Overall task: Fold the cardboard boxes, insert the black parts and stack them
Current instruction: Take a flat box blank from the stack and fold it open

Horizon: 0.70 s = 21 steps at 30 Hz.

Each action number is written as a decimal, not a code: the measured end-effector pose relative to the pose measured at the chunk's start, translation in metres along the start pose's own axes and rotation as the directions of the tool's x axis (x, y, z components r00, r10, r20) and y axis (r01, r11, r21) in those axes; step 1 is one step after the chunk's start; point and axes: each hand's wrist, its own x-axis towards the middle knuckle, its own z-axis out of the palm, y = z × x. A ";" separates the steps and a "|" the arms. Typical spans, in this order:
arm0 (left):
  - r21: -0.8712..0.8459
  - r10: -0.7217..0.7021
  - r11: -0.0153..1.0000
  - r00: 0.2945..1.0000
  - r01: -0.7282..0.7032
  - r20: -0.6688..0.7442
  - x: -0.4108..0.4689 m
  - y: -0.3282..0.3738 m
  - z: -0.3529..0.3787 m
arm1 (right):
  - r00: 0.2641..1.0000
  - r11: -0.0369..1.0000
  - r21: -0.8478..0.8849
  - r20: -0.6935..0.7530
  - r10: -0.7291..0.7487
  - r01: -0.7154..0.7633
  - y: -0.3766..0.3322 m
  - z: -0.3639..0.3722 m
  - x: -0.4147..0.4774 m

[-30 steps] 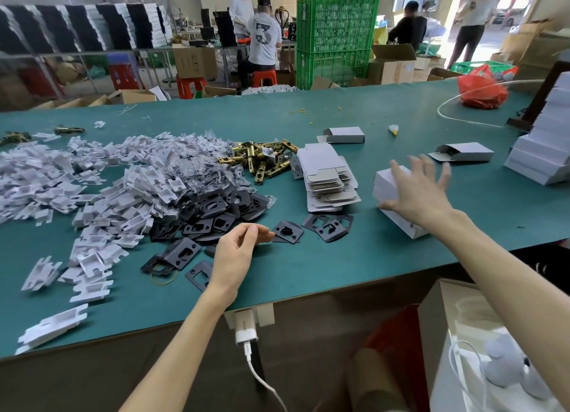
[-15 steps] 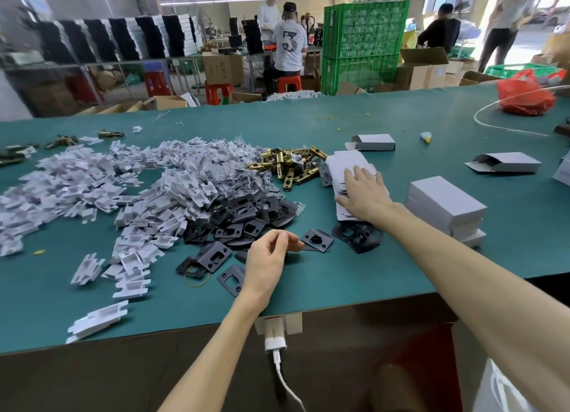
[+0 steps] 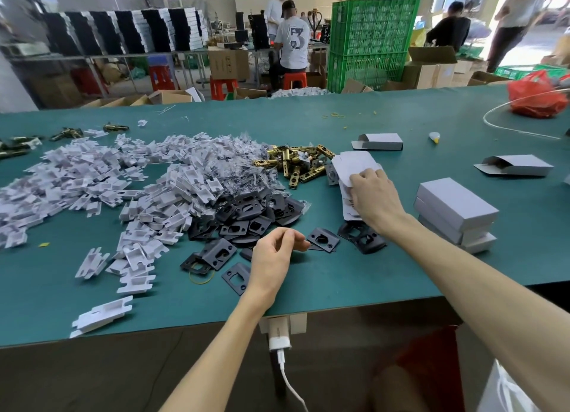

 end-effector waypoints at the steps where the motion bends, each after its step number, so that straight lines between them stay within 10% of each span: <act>1: -0.006 -0.002 1.000 1.000 0.002 0.000 0.000 0.000 0.000 | 0.998 0.996 0.093 -0.061 0.009 -0.003 -0.003 -0.003 -0.003; 5: -0.047 -0.004 0.999 1.000 0.004 0.002 0.000 0.001 0.000 | 0.970 0.957 0.276 -0.241 -0.021 0.089 -0.015 -0.008 -0.016; 14: -0.008 0.013 1.000 1.000 -0.013 -0.004 -0.002 0.001 -0.001 | 0.998 0.975 -0.222 -0.063 0.004 -0.018 0.002 0.007 -0.014; 21: 0.003 -0.007 1.000 1.000 0.007 -0.004 -0.002 0.003 0.000 | 0.997 1.000 -0.024 -0.072 0.009 -0.011 0.013 -0.012 0.000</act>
